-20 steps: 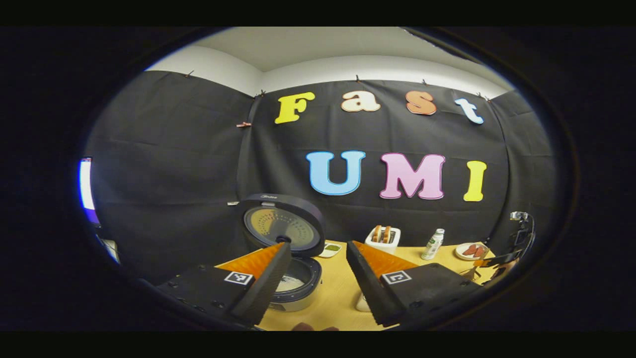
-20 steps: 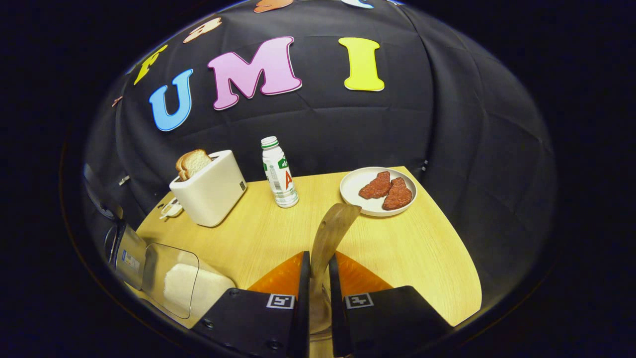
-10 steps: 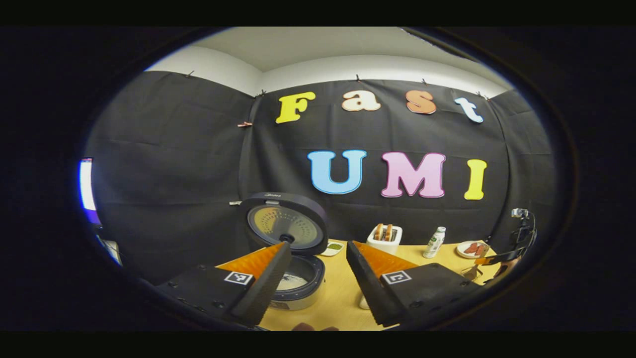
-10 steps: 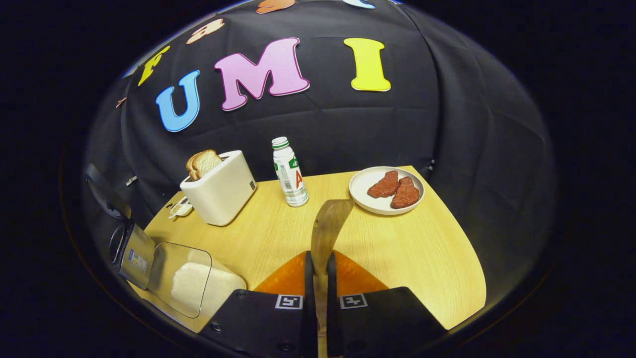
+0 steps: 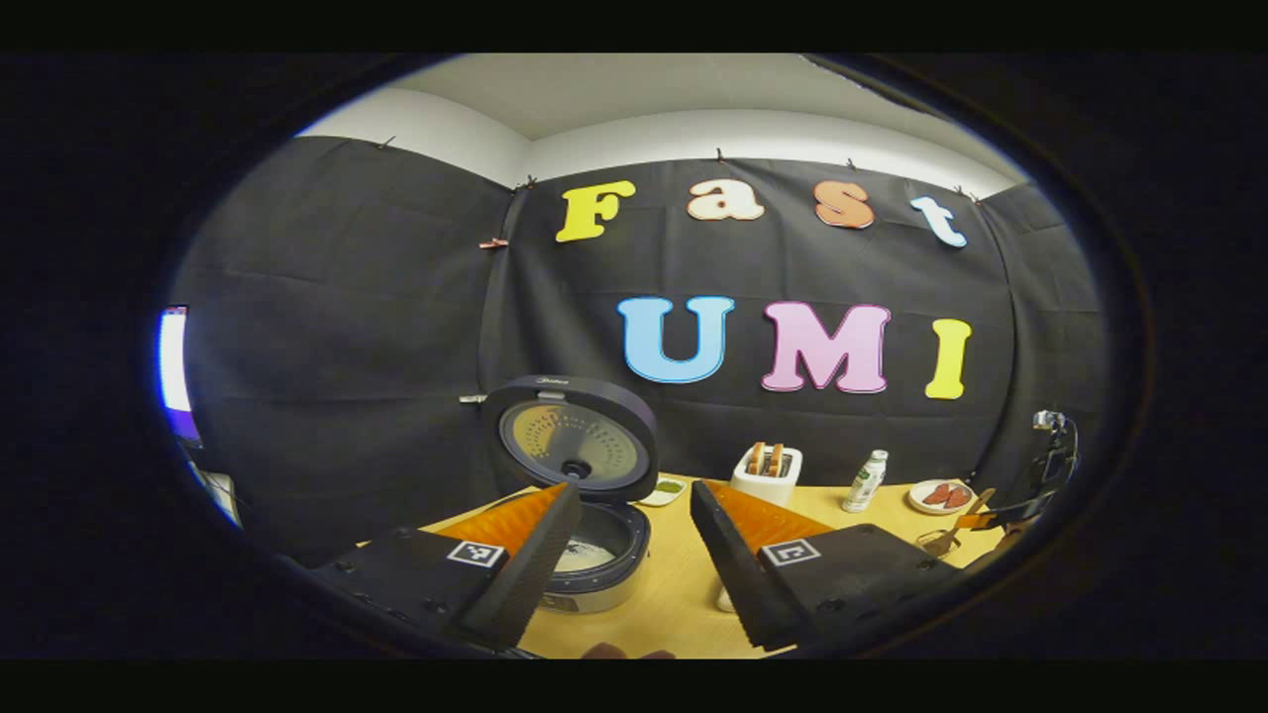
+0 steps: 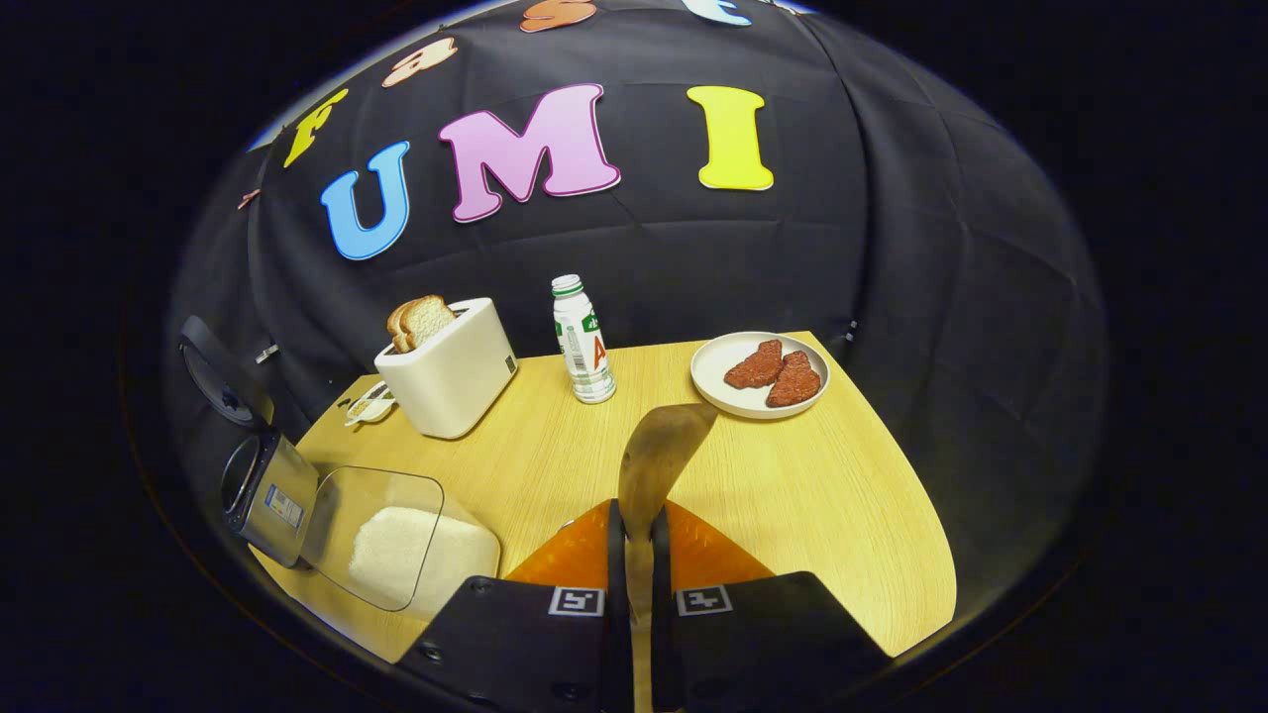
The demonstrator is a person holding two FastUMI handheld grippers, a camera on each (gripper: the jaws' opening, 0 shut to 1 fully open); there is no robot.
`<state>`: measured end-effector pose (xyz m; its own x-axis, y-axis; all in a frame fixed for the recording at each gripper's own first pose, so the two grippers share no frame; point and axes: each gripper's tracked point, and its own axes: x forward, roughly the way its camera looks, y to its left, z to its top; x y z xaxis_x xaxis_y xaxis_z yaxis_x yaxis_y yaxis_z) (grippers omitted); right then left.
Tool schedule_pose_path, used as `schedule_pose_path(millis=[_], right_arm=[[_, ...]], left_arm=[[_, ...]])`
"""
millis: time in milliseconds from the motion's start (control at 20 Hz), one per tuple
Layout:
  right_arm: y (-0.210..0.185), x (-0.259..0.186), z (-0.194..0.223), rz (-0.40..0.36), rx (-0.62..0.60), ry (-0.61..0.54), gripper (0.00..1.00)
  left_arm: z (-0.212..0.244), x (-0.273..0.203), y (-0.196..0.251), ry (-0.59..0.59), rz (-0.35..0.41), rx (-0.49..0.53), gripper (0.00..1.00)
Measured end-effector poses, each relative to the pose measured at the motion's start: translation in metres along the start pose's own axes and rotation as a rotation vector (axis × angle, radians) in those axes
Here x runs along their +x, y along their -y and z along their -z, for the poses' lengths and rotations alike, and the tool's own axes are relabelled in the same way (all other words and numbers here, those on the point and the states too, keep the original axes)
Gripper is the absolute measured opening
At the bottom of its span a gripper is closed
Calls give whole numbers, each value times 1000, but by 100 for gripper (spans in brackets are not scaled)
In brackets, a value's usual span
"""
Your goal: Close the left gripper, press the button to open the rice cooker; take a wooden spoon from the chopstick holder with the right hand, scoop a spoonful of rice and pour it into the rice cooker, then put the wooden spoon back into the chopstick holder.
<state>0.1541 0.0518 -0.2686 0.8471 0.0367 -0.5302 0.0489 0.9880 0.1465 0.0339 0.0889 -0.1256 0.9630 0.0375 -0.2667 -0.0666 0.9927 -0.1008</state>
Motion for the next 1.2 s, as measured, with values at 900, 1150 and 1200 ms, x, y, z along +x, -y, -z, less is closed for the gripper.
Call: schedule_pose_path(millis=[900, 1150, 1200], right_arm=[[-98, -61, -103, -116, -18, 256, 7], [-160, -49, -77, -211, -81, 214, 7], [-169, -45, -70, -224, -93, 204, 7]], left_arm=[[-5, -7, -23, 33, -14, -7, 83], [-6, -10, -36, 26, -26, -6, 83], [-7, -12, -40, 26, -30, -4, 83]])
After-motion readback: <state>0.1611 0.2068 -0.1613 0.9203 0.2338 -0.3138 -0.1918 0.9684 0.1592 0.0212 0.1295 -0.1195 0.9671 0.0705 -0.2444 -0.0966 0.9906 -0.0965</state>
